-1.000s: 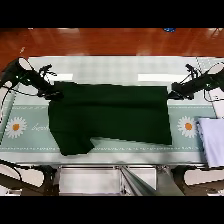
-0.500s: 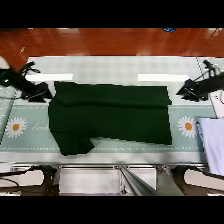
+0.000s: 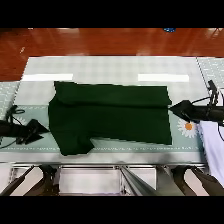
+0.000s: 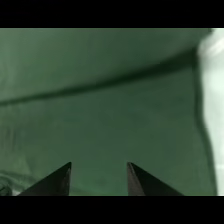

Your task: Fold the shirts.

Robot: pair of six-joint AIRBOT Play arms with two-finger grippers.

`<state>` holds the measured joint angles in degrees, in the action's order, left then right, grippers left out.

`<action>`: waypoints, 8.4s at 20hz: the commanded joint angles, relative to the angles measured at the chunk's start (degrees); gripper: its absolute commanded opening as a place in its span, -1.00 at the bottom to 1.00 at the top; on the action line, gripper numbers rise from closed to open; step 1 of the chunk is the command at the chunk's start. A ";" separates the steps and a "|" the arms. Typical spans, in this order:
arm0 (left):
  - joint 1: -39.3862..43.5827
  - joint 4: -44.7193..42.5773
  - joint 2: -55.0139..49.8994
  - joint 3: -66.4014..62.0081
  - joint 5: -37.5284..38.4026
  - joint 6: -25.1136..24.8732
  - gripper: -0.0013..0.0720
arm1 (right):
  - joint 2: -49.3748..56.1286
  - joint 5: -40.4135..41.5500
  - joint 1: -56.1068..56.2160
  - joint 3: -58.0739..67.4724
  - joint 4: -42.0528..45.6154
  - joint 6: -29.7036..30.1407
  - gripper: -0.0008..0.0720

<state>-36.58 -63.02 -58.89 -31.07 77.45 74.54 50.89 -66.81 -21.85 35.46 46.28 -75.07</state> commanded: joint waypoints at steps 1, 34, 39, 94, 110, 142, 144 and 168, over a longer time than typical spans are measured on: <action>-0.96 4.57 2.12 6.32 -1.86 -1.88 0.42 | -3.15 -0.26 0.66 -4.28 -2.93 1.92 0.14; 8.15 12.52 -8.94 6.51 -6.16 -11.34 -0.91 | 8.22 -5.81 -5.38 -12.55 15.10 -4.28 0.14; 8.15 12.55 -8.94 6.51 -6.56 -11.32 -0.91 | 13.09 2.84 -1.40 -12.55 2.47 -0.81 0.06; 30.23 11.26 1.95 -13.33 -27.47 -5.29 0.42 | 44.02 4.83 -5.38 21.92 -10.43 5.01 0.16; 44.57 14.60 -2.21 -15.61 -33.09 -2.29 -0.91 | 24.09 -0.33 5.53 27.06 6.47 1.62 -0.93; 60.52 -0.20 -23.56 -51.47 -15.21 10.19 -0.91 | -7.34 1.95 16.74 16.63 -7.58 -3.98 -0.93; 55.04 -1.57 -11.80 -40.37 -18.60 10.19 -0.91 | -0.98 9.92 26.43 17.18 -7.58 -3.89 -0.93; 21.24 3.10 23.54 -5.25 -18.71 9.99 -0.91 | 40.02 -3.45 35.78 50.77 -10.86 -2.47 0.14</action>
<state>-15.38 -60.58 -34.54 -37.08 58.50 84.66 96.42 -60.45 19.86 85.97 32.12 -76.71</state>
